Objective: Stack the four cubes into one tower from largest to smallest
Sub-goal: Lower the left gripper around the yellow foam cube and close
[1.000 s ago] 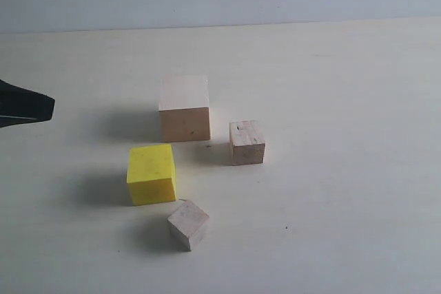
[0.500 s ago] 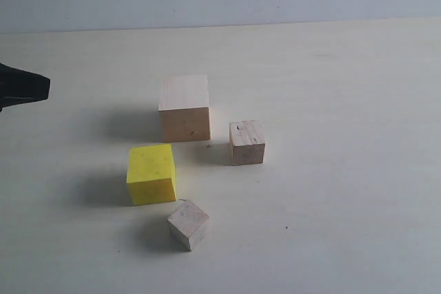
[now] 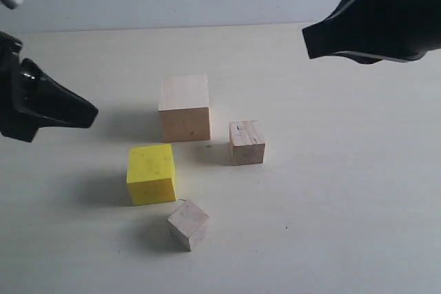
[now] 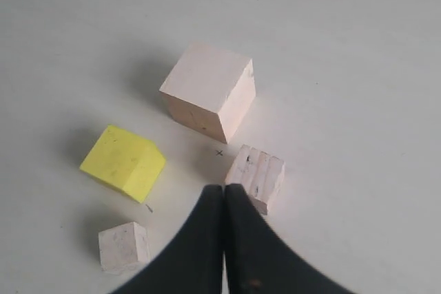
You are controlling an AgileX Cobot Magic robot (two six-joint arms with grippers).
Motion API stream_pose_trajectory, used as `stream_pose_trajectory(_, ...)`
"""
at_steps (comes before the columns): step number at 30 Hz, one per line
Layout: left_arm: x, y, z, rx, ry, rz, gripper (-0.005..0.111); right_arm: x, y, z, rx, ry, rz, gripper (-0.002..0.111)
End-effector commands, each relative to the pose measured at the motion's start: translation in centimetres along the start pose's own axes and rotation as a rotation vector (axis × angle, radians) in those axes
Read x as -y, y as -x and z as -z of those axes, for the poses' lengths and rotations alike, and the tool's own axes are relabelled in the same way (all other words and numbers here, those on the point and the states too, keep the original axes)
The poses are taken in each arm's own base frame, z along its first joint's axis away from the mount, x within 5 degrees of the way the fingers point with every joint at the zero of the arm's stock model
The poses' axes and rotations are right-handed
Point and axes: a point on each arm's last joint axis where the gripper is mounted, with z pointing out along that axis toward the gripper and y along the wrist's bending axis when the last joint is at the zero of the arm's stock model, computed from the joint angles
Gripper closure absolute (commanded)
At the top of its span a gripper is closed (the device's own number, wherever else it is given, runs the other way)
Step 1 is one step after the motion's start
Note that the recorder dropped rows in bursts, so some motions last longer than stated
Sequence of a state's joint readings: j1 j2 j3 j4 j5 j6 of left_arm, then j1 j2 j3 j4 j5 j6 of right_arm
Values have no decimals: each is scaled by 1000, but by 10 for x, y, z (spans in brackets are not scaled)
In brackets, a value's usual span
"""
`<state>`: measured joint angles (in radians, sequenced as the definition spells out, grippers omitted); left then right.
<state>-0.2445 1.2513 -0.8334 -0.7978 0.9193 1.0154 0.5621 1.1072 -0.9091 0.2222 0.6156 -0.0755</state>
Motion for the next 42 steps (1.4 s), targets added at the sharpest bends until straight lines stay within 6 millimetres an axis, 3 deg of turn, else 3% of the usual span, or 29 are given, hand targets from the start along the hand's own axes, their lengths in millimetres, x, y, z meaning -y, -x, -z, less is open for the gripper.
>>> stream_pose_trajectory(1,13,12,-22,-142,-34,-201,78,-2,-4,20,21,8,15,108)
stream_pose_trajectory(5,22,20,-40,-222,4,-392,43,-4,-8,32,10,16,21,108)
stream_pose_trajectory(8,24,22,-50,-244,43,-486,27,-5,-10,39,6,21,29,108)
stream_pose_trajectory(21,8,19,-81,-281,80,-497,24,-9,-18,63,21,32,91,108)
stream_pose_trajectory(42,-25,-6,-150,-402,46,-588,23,-7,-20,65,8,18,110,108)
